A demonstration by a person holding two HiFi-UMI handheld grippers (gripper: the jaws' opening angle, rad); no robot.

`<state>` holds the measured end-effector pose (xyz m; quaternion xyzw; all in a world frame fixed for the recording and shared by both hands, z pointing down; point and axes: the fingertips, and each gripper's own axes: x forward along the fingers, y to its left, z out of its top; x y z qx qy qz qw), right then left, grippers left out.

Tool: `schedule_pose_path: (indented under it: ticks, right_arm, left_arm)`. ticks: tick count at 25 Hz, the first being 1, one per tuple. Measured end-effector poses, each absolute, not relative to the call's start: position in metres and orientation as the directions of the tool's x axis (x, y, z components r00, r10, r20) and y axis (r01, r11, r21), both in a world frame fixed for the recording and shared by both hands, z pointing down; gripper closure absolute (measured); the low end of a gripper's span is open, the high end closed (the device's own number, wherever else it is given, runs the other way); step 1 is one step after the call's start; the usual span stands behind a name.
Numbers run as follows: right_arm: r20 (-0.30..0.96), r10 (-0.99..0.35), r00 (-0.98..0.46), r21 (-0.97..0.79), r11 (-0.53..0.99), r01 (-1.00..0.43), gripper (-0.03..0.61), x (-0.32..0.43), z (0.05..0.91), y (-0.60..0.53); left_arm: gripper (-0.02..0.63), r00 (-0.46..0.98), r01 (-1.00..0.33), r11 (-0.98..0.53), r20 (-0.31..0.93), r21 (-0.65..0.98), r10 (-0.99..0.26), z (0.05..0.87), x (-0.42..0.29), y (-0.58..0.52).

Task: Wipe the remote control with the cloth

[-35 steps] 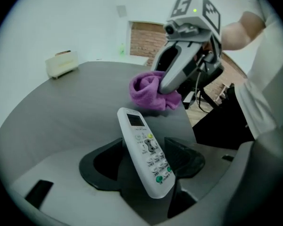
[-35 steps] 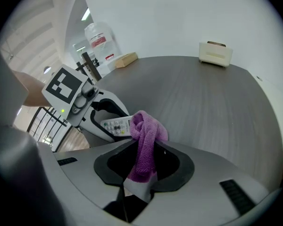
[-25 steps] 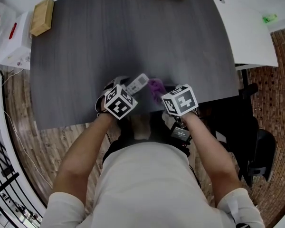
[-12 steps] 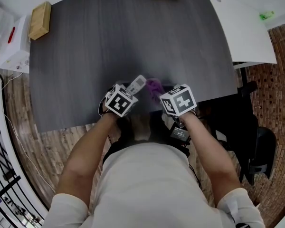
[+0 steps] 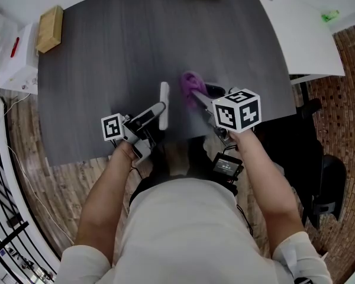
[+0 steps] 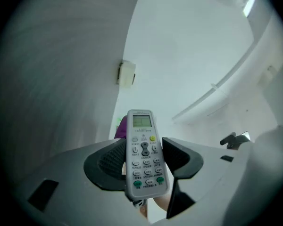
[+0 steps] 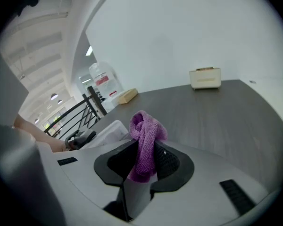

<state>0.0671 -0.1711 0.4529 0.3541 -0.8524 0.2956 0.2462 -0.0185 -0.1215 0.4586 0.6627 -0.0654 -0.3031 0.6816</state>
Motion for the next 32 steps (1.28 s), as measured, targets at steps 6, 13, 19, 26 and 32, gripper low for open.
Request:
schedule_pose_path:
  ticks: [6,13,19,26,32]
  right_arm:
    - [0.639,-0.445,-0.627,-0.102,0.759,-0.643,0.476,0.023,0.423,-0.180]
    - [0.661,-0.380,-0.647,-0.166,0.767,-0.620,0.476,0.011,0.434,-0.148]
    - [0.730,-0.374,-0.572,0.010,0.843,-0.538,0.477,0.011,0.440,-0.126]
    - [0.770,-0.447,-0.455,0.288,0.880,-0.378,0.477,0.009,0.440,-0.112]
    - [0.774,-0.475,-0.419,0.394,0.879,-0.269,0.477,0.005,0.436,-0.100]
  left_arm:
    - [0.373,0.842,0.275,-0.092,-0.286,0.957,-0.456,0.455,-0.008,-0.115]
    - [0.374,0.820,0.255,-0.129,-0.285,0.958,-0.497,0.449,-0.016,-0.126]
    - [0.374,0.798,0.224,-0.128,-0.257,0.966,-0.546,0.453,-0.024,-0.138]
    - [0.374,0.764,0.211,-0.114,-0.236,0.971,-0.600,0.458,-0.030,-0.147]
    - [0.374,0.727,0.229,-0.101,-0.239,0.968,-0.643,0.461,-0.036,-0.152]
